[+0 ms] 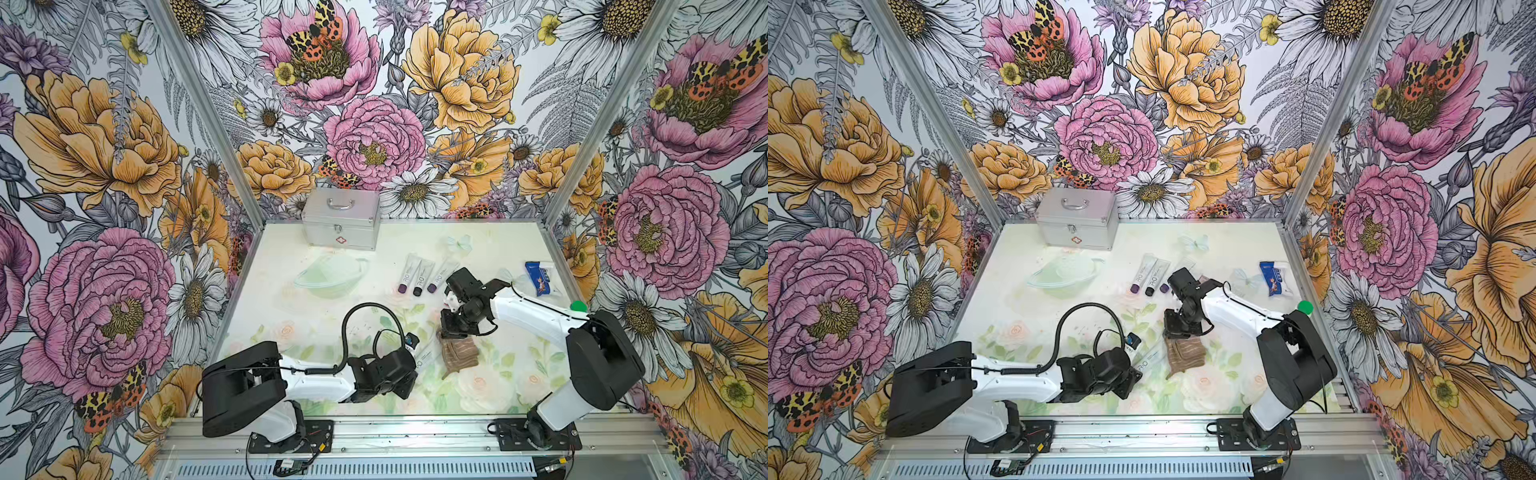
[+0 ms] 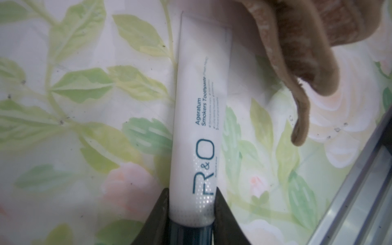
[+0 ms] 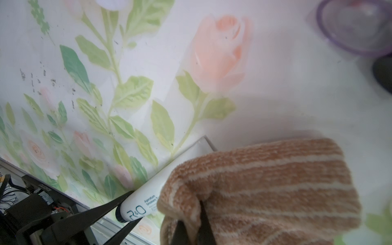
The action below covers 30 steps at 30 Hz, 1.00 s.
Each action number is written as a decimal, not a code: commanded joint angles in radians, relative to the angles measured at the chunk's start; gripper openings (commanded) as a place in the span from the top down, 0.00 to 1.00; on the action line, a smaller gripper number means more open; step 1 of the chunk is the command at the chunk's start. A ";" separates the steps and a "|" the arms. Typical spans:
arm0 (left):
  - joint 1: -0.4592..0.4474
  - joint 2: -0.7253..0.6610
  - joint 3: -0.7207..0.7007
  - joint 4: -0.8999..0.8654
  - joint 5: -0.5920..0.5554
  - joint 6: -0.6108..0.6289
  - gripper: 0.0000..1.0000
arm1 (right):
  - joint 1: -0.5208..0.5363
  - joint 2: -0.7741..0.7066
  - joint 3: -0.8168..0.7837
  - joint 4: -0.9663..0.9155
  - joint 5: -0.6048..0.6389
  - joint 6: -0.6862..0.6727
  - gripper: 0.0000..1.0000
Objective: Wipe the surface of the toothpaste tube
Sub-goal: Wipe the dirt from the toothpaste tube.
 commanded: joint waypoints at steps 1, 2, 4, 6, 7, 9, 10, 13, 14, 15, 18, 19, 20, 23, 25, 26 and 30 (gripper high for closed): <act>0.009 0.036 -0.010 -0.073 -0.025 -0.003 0.73 | 0.011 0.060 0.029 -0.009 0.019 -0.027 1.00; 0.008 0.036 -0.010 -0.072 -0.025 -0.003 0.73 | 0.013 0.074 0.033 -0.009 0.028 -0.032 1.00; 0.009 0.038 -0.008 -0.073 -0.024 -0.003 0.73 | 0.017 0.100 0.035 -0.009 0.043 -0.038 1.00; 0.009 0.037 -0.010 -0.073 -0.024 -0.003 0.72 | 0.028 0.115 0.033 -0.007 0.055 -0.041 1.00; 0.009 0.036 -0.010 -0.073 -0.024 -0.003 0.73 | 0.034 0.122 0.029 -0.007 0.061 -0.041 1.00; 0.009 0.036 -0.011 -0.070 -0.024 -0.003 0.72 | 0.056 0.133 0.027 -0.003 0.054 -0.038 1.00; 0.009 0.036 -0.010 -0.070 -0.024 -0.001 0.73 | 0.073 0.137 0.027 0.000 0.044 -0.034 1.00; 0.009 0.039 -0.007 -0.070 -0.024 0.001 0.73 | 0.127 0.138 0.024 0.028 -0.011 -0.004 1.00; 0.009 0.038 -0.009 -0.069 -0.024 0.001 0.72 | 0.144 0.138 0.023 0.038 -0.026 0.006 1.00; 0.009 0.036 -0.010 -0.069 -0.025 0.000 0.72 | 0.163 0.137 0.023 0.045 -0.039 0.016 1.00; 0.008 0.032 -0.013 -0.068 -0.026 -0.002 0.73 | 0.204 0.129 0.024 0.057 -0.063 0.042 1.00; 0.009 0.032 -0.013 -0.068 -0.025 -0.001 0.72 | 0.212 0.124 0.024 0.059 -0.068 0.046 1.00; 0.009 0.031 -0.011 -0.068 -0.025 -0.001 0.72 | 0.215 0.122 0.023 0.058 -0.064 0.047 1.00; 0.009 0.035 -0.009 -0.067 -0.024 0.002 0.73 | 0.198 0.124 0.005 0.056 -0.037 0.041 1.00; 0.009 0.032 -0.011 -0.066 -0.025 0.001 0.72 | 0.174 0.130 -0.009 0.053 -0.012 0.030 1.00; 0.009 0.032 -0.011 -0.068 -0.025 0.001 0.73 | 0.161 0.133 -0.013 0.049 0.005 0.023 1.00; 0.008 0.019 -0.021 -0.068 -0.030 -0.006 0.72 | 0.101 0.151 -0.010 0.002 0.107 -0.024 1.00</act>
